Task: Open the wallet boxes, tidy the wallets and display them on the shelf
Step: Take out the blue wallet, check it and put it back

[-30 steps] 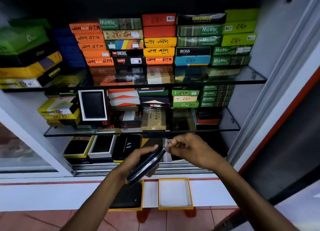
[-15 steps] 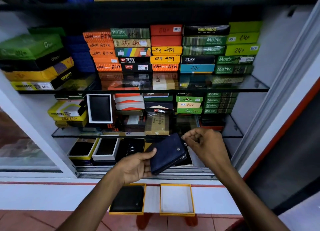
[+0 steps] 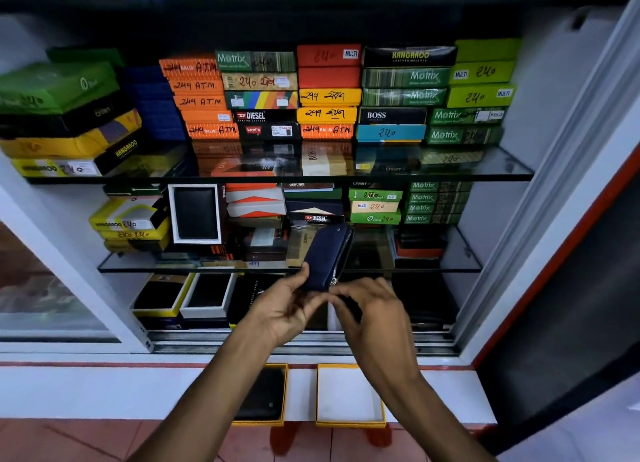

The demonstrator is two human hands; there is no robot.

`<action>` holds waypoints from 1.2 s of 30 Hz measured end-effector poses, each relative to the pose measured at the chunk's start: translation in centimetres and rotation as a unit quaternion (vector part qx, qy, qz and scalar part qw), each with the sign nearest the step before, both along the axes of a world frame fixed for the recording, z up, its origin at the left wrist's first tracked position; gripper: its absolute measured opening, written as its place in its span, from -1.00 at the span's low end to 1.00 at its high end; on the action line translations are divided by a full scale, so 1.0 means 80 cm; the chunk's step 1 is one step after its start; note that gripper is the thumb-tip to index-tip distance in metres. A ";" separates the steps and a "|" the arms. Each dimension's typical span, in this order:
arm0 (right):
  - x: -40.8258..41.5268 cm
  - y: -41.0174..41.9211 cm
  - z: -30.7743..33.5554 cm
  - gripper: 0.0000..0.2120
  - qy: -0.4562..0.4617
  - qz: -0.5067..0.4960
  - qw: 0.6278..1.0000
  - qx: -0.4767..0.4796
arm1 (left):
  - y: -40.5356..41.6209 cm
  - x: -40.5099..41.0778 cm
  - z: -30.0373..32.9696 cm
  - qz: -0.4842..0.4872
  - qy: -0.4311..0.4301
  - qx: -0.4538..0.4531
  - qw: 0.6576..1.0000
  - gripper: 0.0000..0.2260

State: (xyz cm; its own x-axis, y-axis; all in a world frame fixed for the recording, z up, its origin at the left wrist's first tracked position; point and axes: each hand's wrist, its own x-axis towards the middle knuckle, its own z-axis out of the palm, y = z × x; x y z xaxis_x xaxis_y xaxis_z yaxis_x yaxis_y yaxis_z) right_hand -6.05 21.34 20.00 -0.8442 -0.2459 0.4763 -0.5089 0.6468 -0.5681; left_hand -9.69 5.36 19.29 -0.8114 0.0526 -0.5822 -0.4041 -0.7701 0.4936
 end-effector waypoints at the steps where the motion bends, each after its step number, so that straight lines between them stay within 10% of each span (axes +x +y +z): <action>1: 0.000 0.000 -0.002 -0.87 -0.005 0.007 1.000 0.000 | 0.002 -0.001 0.001 0.016 -0.001 0.009 1.000 -0.78; 15: -0.048 0.047 0.030 -0.81 0.104 -0.060 0.990 -0.069 | -0.004 0.022 -0.012 0.030 0.058 -0.085 0.994 -0.82; 24: -0.115 0.047 0.067 -0.82 -0.117 0.171 0.954 -0.214 | -0.033 0.031 0.025 -0.134 0.109 -0.161 0.972 -0.78; 36: -0.141 0.011 0.044 -0.78 -0.243 0.231 0.937 -0.101 | -0.005 0.035 0.045 -0.237 0.136 -0.215 0.938 -0.75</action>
State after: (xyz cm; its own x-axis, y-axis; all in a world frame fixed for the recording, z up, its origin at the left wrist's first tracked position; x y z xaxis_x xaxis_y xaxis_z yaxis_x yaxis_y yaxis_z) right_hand -17.34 22.25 23.49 -0.7995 -0.5842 0.1395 -0.3579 0.2768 -0.8918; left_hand -6.91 4.97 22.90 -0.8781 0.2516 -0.4070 -0.4643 -0.2420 0.8520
